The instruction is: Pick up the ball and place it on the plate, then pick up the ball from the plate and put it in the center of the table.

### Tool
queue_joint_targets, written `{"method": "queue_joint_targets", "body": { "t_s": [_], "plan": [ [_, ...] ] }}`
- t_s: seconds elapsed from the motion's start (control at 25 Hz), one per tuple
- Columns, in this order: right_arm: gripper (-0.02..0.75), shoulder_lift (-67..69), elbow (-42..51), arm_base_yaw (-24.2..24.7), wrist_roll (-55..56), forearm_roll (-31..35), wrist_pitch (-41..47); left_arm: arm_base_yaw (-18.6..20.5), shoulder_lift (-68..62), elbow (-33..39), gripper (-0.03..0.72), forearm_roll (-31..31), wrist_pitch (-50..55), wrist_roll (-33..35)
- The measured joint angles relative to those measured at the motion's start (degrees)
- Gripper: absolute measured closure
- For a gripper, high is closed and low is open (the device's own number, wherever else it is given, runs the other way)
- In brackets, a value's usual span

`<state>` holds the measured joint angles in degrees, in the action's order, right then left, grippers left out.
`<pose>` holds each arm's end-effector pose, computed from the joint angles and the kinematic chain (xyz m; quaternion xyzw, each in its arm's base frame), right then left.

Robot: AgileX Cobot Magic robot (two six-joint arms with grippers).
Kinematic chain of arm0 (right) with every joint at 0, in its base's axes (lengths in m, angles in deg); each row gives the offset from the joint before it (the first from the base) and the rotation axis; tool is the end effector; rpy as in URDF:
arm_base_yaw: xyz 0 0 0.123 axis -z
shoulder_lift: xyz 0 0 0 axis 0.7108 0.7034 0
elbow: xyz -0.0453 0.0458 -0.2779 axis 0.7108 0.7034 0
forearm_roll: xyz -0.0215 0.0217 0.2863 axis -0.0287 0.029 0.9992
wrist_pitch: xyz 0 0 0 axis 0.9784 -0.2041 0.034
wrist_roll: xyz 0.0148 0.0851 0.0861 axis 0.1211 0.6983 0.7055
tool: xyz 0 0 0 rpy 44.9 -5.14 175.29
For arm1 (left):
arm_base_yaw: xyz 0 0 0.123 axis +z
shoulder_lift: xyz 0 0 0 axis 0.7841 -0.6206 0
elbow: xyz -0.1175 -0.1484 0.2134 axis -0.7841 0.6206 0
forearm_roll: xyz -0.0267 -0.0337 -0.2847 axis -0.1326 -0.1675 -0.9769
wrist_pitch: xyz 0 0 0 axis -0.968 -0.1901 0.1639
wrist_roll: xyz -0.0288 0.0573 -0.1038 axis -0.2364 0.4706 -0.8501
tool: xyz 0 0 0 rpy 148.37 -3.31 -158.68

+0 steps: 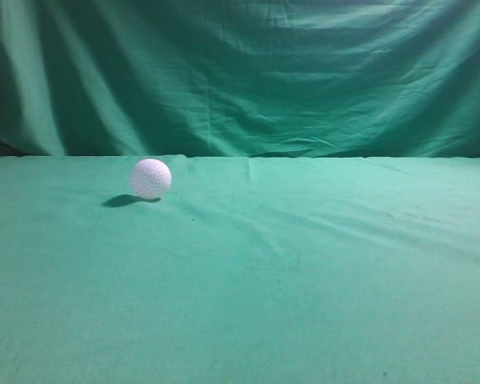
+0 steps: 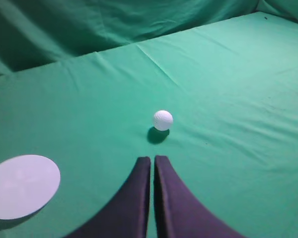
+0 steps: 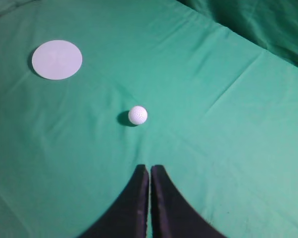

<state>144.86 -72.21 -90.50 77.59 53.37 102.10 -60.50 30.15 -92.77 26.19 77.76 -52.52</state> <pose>0.1816 0.1749 0.4258 -0.3661 0.8230 0.1328 0.4136 0.0986 -0.0471 0.2981 0.1842 0.7752 -0.1149 0.5932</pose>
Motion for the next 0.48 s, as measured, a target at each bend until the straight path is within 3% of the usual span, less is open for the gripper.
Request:
{"method": "queue_joint_targets", "body": {
  "t_s": [0.28,0.48],
  "plan": [
    [0.738,-12.9,15.1,0.0,0.0,3.1,-3.5,0.0,1.0,3.5,0.688,-1.2,-3.9,0.0],
    [0.738,-24.3,28.7,0.0,0.0,6.2,-11.0,0.0,1.0,3.5,0.688,-0.2,-4.8,0.0]
  ]
}}
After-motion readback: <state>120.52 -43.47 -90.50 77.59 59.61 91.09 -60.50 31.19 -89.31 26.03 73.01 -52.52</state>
